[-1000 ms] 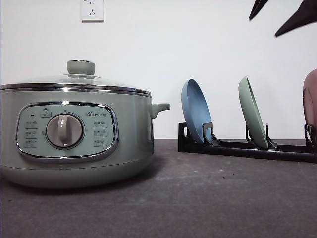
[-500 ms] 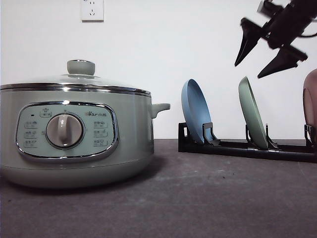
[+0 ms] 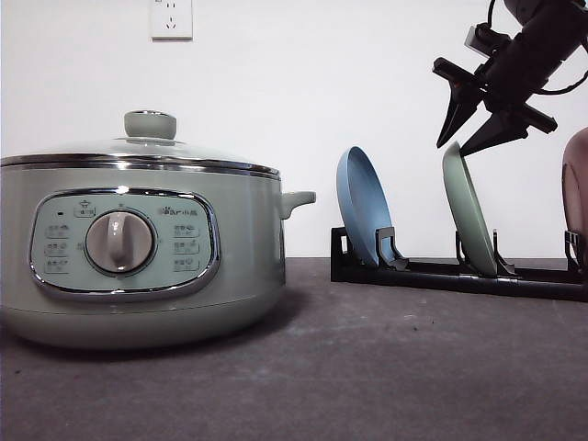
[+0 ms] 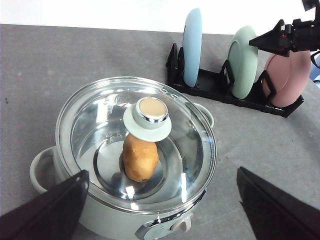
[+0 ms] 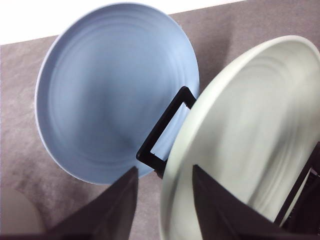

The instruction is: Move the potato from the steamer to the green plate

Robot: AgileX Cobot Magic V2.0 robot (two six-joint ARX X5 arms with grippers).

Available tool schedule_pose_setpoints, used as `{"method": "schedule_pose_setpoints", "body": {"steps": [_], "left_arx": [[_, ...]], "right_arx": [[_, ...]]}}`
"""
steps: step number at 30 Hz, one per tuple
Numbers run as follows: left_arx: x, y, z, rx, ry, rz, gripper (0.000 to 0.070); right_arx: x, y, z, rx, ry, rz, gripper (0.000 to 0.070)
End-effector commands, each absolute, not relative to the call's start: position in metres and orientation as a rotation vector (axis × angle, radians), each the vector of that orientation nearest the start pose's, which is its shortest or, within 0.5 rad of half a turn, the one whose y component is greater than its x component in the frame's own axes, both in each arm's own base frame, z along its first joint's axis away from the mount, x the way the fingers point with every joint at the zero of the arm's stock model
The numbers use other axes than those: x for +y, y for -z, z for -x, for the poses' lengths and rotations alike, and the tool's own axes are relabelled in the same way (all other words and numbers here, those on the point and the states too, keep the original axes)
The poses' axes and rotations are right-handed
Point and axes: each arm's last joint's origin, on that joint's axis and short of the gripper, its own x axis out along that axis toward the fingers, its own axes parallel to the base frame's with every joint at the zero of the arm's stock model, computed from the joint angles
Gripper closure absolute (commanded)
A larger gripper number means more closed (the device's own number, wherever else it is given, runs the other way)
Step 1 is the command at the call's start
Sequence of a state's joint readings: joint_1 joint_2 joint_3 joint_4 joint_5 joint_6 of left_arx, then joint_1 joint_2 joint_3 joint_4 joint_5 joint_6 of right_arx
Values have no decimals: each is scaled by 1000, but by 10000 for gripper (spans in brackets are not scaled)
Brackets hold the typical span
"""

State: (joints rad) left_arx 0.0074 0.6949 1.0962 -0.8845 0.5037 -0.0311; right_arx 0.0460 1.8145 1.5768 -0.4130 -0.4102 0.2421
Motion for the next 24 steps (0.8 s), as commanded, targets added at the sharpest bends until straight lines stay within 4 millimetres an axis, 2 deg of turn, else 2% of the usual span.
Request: {"method": "schedule_pose_setpoints", "body": {"steps": [1,4,7,12,24], "left_arx": [[-14,-387,-101,452,492,132,100],[-14,-387,-101,452,492,133,100],[-14,-387,-101,452,492,132,101],[-14,-387,-101,452,492,132,104],[-14,-387,-101,452,492,132,104]], "right_arx": [[32,-302,-417,692,-348,-355,527],[32,-301,-417,693,-342,-353,572],[32,-301,-416,700,-341,-354,579],[32,-300,-416,704,-340,-355,687],[32,-305,-415,686,-367,-367,693]]}}
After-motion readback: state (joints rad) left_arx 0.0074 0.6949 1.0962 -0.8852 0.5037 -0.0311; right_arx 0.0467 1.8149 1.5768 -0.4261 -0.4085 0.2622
